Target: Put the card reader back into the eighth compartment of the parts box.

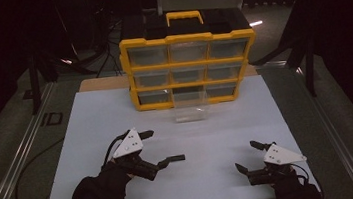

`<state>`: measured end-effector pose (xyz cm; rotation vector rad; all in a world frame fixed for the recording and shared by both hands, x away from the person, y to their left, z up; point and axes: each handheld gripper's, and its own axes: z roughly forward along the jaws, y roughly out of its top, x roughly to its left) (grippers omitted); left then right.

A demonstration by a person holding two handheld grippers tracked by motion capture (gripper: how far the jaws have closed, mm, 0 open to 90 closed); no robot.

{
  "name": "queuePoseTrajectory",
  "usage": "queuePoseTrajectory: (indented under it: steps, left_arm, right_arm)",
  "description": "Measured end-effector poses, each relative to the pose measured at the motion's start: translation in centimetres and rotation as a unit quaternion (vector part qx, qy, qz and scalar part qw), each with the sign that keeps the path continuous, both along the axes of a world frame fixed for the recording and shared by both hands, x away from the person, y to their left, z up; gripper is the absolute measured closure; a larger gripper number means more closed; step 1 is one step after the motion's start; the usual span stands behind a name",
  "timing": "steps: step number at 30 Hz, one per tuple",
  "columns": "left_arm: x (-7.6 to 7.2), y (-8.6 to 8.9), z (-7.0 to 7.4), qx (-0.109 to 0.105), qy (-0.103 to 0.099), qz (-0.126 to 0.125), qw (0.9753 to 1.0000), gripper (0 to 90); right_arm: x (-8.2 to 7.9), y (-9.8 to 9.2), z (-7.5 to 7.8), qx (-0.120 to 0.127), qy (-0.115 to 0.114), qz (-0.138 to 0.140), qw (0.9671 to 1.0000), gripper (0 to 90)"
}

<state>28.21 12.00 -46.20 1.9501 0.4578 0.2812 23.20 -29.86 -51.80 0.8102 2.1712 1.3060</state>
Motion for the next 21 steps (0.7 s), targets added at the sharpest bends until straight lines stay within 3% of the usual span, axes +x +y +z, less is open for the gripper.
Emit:
queuePoseTrajectory:
  steps: [5, 15, 21]
  left_arm:
    - [0.3, -0.9, -1.0, 0.017, 0.007, -0.003, 0.9998, 0.0]
    - [0.9, -2.4, -2.9, 0.025, 0.013, 0.0, 0.9996, 0.0]
    - [1.2, -3.2, -4.2, 0.032, 0.031, -0.005, 0.999, 0.0]
  right_arm:
    - [0.0, 0.0, 0.0, -0.001, -0.001, 0.0, 1.0, 9.0]
    - [0.0, 0.0, 0.0, -0.002, -0.001, 0.003, 1.0, 9.0]
    - [0.0, 0.0, 0.0, -0.002, -0.001, 0.003, 1.0, 9.0]
